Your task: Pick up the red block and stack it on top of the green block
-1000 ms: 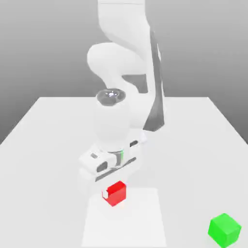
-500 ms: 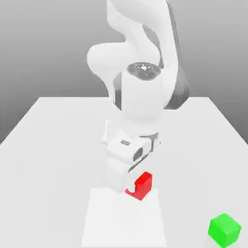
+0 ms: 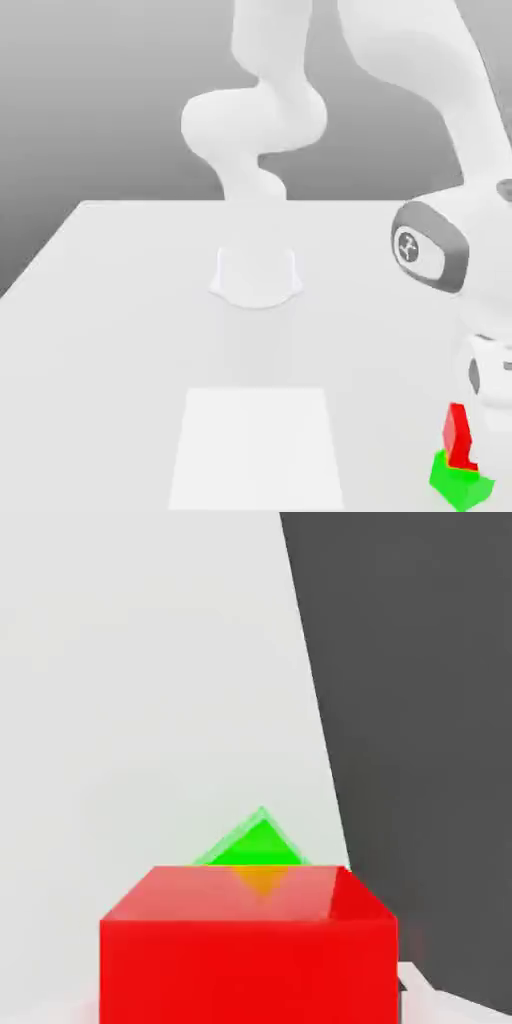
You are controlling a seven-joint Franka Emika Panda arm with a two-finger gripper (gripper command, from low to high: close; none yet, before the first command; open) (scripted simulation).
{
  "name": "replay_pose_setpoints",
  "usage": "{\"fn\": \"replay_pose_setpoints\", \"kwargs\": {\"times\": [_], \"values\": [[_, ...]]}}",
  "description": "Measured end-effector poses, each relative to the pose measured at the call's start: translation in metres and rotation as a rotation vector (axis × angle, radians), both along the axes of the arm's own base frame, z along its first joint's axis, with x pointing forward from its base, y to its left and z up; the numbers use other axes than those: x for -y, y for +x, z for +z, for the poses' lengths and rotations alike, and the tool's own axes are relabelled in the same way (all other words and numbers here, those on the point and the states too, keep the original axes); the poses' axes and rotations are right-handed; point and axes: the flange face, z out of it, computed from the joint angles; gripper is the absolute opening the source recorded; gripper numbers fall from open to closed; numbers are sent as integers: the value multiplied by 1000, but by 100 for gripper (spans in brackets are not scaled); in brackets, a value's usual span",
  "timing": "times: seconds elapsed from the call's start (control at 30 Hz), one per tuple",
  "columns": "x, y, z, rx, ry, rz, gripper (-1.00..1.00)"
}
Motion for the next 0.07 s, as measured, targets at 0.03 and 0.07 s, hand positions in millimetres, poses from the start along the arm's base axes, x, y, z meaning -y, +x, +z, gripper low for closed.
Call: {"fn": "replay_pose_setpoints", "kwargs": {"times": [0.03, 0.07], "values": [[0, 0, 0, 0, 0, 0, 100], [0, 0, 0, 0, 0, 0, 100]]}}
